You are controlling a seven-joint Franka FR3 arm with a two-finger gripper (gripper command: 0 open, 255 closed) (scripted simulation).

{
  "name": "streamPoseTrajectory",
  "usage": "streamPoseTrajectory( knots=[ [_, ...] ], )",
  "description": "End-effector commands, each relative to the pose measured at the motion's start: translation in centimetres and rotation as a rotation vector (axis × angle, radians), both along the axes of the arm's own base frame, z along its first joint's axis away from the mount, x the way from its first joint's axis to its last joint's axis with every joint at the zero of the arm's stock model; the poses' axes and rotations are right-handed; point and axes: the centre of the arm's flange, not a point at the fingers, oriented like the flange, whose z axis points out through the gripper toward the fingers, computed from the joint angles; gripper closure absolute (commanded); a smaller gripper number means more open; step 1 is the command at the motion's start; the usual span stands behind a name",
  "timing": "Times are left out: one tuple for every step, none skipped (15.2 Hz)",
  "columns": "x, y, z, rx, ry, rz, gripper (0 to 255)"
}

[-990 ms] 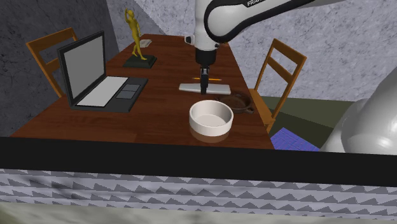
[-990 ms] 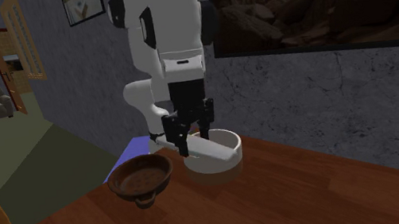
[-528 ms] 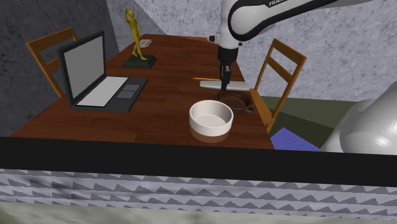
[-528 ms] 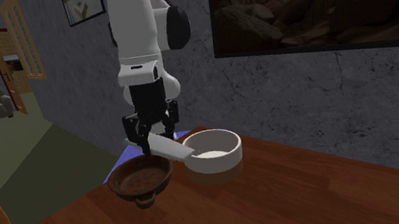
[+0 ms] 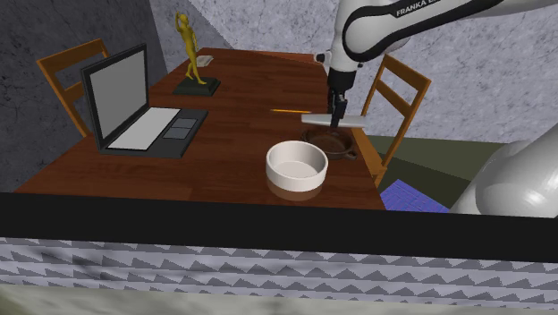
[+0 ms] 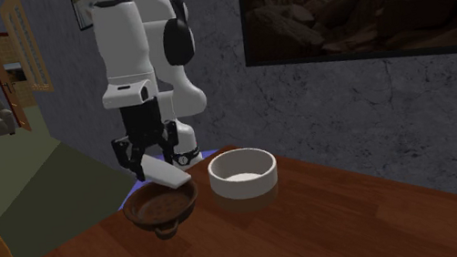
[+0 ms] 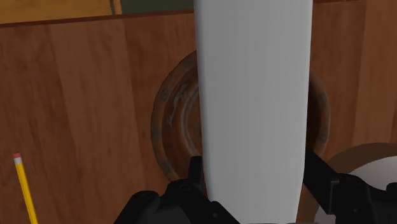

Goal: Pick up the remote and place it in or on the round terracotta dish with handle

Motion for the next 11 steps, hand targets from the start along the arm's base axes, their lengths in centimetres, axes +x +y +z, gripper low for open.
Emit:
streamPoseTrajectory(
  knots=[
    [0.0, -0.1, -1.0, 0.000, -0.001, 0.001, 255],
    [0.0, -0.1, -1.5, 0.000, -0.001, 0.001, 255],
    [0.0, -0.1, -2.0, 0.000, -0.001, 0.001, 255],
    [0.0, -0.1, -2.6, 0.000, -0.001, 0.001, 255],
    [0.0, -0.1, -3.1, 0.000, -0.001, 0.001, 255],
    [0.0, -0.1, -3.6, 0.000, -0.001, 0.001, 255],
    [0.0, -0.1, -4.1, 0.000, -0.001, 0.001, 255],
    [0.0, -0.1, -4.7, 0.000, -0.001, 0.001, 255],
    [0.0, -0.1, -5.2, 0.000, -0.001, 0.001, 255],
    [0.0, -0.1, -5.7, 0.000, -0.001, 0.001, 255],
    [0.0, -0.1, -6.1, 0.000, -0.001, 0.001, 255]
  ],
)
